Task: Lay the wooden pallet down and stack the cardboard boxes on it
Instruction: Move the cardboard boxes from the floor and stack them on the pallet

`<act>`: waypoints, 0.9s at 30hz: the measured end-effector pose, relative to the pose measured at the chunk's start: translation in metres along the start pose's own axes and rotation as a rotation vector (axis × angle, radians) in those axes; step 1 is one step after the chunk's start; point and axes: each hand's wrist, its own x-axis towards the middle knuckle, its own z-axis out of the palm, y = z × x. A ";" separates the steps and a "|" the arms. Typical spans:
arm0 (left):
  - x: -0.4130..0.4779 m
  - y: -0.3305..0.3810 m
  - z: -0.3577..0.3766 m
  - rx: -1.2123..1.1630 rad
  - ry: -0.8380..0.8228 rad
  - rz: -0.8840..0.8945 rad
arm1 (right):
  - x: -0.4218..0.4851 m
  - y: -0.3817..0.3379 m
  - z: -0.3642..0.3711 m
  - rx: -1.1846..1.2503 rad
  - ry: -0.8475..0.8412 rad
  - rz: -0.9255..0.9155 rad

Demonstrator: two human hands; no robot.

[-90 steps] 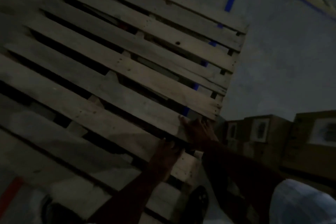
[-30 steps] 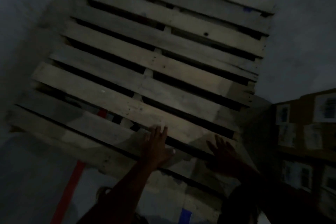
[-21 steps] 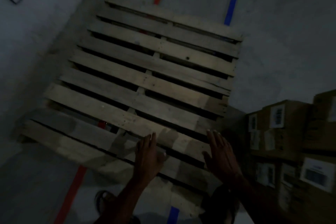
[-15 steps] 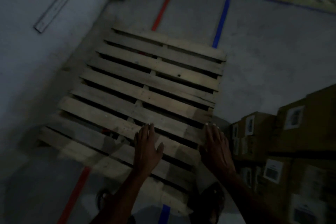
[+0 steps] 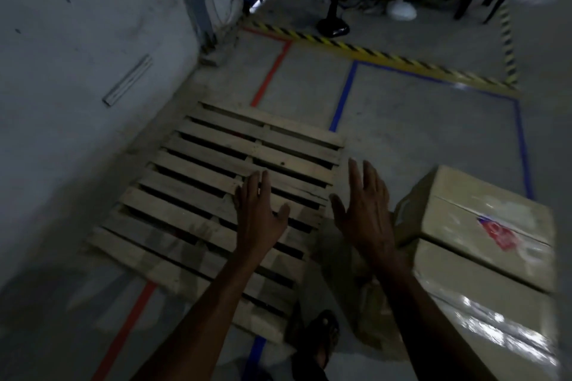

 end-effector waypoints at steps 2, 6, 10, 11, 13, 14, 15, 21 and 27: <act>-0.009 0.021 -0.015 -0.010 0.000 0.025 | -0.021 0.002 -0.037 -0.022 0.013 0.041; -0.031 0.078 -0.021 -0.068 -0.028 0.109 | -0.068 0.028 -0.100 -0.072 0.040 0.092; -0.056 0.141 -0.011 -0.122 -0.121 0.186 | -0.103 0.077 -0.134 -0.105 0.058 0.195; -0.062 0.156 -0.004 -0.149 -0.155 0.200 | -0.110 0.093 -0.137 -0.104 0.060 0.233; -0.076 0.184 0.014 -0.183 -0.237 0.219 | -0.123 0.129 -0.136 -0.110 0.070 0.290; -0.084 0.196 0.026 -0.187 -0.275 0.217 | -0.130 0.147 -0.132 -0.115 0.070 0.315; -0.090 0.206 0.036 -0.184 -0.310 0.218 | -0.136 0.164 -0.127 -0.117 0.066 0.344; -0.121 0.236 0.139 -0.122 -0.579 0.131 | -0.177 0.266 -0.081 -0.104 -0.042 0.638; -0.143 0.240 0.203 -0.194 -0.728 -0.117 | -0.225 0.326 -0.046 -0.061 -0.169 0.962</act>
